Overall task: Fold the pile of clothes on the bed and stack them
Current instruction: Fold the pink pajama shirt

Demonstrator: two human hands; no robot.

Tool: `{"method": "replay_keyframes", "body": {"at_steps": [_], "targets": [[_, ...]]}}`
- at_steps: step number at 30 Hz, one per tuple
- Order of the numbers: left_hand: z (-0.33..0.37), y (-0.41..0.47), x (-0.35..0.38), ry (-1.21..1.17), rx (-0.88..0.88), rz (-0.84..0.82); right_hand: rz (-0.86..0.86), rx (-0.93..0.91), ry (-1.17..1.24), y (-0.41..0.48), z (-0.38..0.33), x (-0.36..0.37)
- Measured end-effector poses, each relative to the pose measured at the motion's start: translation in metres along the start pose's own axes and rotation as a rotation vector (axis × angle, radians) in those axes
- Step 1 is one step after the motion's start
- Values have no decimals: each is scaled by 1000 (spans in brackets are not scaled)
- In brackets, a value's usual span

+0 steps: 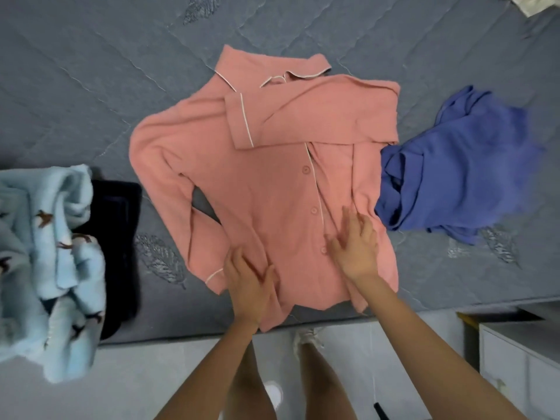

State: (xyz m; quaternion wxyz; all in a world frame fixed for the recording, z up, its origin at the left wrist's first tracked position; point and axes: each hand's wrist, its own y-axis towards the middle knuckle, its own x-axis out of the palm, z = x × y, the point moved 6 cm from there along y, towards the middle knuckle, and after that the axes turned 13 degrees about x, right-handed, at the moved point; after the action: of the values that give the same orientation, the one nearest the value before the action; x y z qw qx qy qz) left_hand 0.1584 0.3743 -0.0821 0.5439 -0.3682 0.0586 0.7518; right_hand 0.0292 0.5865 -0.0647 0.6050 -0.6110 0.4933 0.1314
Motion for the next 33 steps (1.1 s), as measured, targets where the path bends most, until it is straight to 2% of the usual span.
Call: {"method": "replay_keyframes", "body": {"at_steps": [3,6,10,15,17,20,22,27,30,33], "targets": [[2,-21,11,-142,-160,151,39,49,40,10,29,-18],[-5,-29,16,-128,-244,226,22,113,48,22,56,-26],[-19,-37,16,-70,-251,218,-16,150,56,27,83,-29],[-8,-54,-11,-242,-269,402,120,64,91,18,91,-39],[-7,-61,-20,-240,-220,453,86,117,69,18,100,-33],[-7,-64,-33,-244,-172,536,-52,296,-16,21,119,-18],[-2,-63,-39,-254,-149,546,-83,259,-4,21,121,-15],[-7,-61,-39,-258,-125,428,-198,135,456,6,107,-16],[-18,-67,-38,-279,-163,380,-203,97,483,-7,101,-16],[-36,-77,-45,-312,-262,407,-128,136,539,-17,105,-20]]}}
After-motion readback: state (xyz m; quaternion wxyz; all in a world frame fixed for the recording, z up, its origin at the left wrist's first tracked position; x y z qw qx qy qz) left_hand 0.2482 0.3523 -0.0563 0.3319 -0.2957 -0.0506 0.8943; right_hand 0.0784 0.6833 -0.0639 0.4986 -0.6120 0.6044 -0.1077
